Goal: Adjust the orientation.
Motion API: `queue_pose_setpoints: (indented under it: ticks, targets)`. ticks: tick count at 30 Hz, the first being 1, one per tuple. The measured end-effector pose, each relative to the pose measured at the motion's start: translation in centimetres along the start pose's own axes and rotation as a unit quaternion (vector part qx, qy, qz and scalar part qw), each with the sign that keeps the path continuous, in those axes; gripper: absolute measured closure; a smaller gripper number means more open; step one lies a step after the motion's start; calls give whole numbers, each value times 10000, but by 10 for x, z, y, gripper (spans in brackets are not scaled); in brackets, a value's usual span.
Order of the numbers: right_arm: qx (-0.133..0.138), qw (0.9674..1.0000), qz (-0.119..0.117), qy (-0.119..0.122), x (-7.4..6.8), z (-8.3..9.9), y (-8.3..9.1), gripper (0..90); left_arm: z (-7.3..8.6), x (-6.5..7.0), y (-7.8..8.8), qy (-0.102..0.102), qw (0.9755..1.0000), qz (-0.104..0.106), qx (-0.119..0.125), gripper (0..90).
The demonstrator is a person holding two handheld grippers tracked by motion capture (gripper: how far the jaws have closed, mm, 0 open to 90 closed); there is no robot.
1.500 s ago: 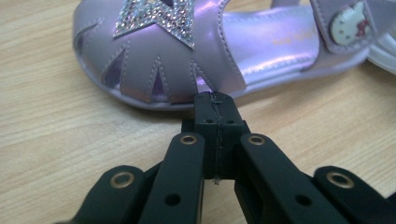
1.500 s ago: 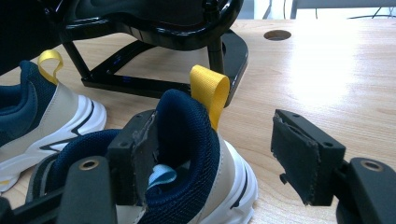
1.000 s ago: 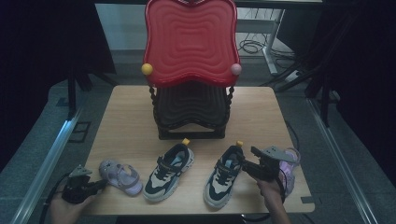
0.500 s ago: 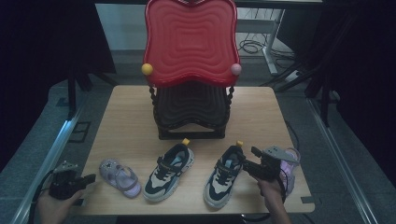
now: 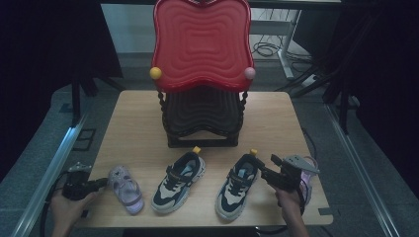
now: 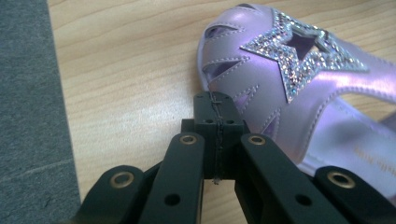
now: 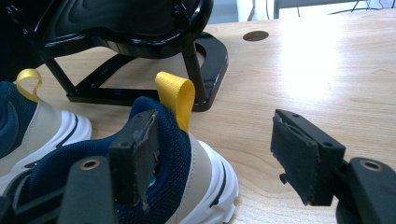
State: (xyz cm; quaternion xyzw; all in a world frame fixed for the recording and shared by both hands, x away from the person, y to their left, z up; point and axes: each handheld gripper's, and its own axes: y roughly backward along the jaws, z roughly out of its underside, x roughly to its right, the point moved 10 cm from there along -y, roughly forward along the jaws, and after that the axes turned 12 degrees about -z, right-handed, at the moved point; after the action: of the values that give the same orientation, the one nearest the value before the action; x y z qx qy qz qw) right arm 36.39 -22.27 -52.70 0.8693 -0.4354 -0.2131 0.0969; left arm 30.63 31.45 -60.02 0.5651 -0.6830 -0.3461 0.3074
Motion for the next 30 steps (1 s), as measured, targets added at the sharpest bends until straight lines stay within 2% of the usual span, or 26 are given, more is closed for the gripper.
queue_pose_setpoints:
  ticks: [7, 14, 30]
  targets:
    - [68, 9999, 76, -7, 3, -1, 1, 324, -5, 1, -1, 28, 10000, 80, 12, 896]
    - [71, 9999, 100, -10, 2, -1, 1, 323, -11, 3, -4, -73, 9999, 113, 48, 897]
    - [51, 9999, 127, -6, 2, 1, -1, 324, -30, 13, -19, -161, 9996, 236, 56, 897]
